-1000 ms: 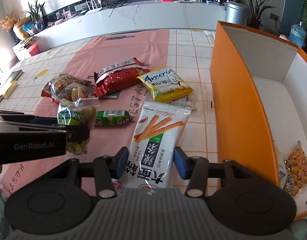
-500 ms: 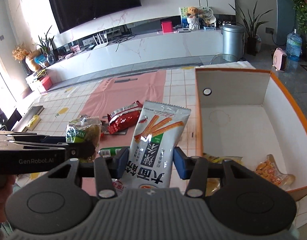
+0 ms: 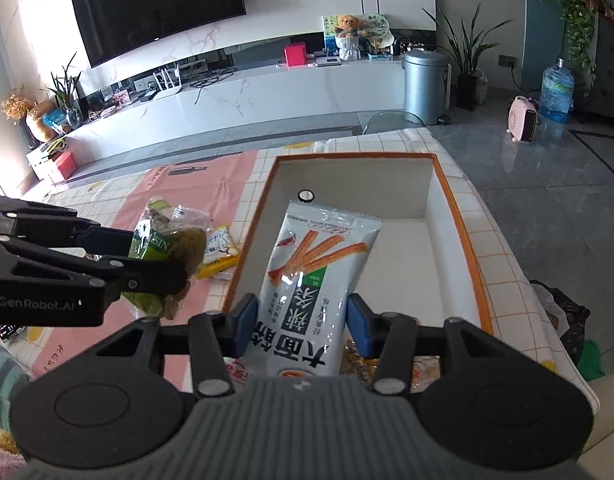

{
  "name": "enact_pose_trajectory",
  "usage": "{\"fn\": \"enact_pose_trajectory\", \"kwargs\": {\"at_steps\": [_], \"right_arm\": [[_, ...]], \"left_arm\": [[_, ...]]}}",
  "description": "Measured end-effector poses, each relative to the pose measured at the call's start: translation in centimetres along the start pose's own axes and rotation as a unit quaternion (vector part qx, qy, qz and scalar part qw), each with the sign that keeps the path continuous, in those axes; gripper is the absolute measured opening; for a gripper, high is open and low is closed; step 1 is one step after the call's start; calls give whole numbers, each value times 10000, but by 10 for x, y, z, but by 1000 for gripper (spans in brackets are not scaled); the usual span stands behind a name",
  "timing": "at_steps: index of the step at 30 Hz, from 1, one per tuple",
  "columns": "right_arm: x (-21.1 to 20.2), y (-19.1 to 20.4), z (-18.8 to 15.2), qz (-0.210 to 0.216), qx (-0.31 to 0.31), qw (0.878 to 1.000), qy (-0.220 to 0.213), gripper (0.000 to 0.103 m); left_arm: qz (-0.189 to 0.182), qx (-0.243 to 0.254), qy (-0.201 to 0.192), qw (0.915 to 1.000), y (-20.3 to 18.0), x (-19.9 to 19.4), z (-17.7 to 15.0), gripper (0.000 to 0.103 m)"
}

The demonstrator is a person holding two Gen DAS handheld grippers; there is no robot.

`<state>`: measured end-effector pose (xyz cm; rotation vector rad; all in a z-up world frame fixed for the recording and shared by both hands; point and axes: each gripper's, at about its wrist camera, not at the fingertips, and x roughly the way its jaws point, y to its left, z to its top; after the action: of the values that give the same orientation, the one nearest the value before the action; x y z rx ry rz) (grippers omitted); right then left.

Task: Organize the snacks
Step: 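Carry both packs into the orange box and open both grippers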

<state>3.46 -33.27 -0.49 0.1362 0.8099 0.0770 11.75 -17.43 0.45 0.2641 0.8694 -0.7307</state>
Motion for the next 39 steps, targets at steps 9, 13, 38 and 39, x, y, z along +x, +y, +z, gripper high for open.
{"fn": "enact_pose_trajectory", "kwargs": {"at_steps": [9,13,38,39], "right_arm": [[33,-45,10,195,13,9985,508,47],[59,-54,20,314,-99,9967,745,47],[175,-57,52,518,-1363,9698,1958,47],[178,-56,53,534,-1377,9687,1997,47]], "left_arm": [[-190,708,776,9943,-20,63,33,46],[17,1212,1181,9856,-26,90,42,46],[-508,3563,2666,8941,-8,194,47,46],[-549,3586,2690,8922,-7,196,46,47]]}}
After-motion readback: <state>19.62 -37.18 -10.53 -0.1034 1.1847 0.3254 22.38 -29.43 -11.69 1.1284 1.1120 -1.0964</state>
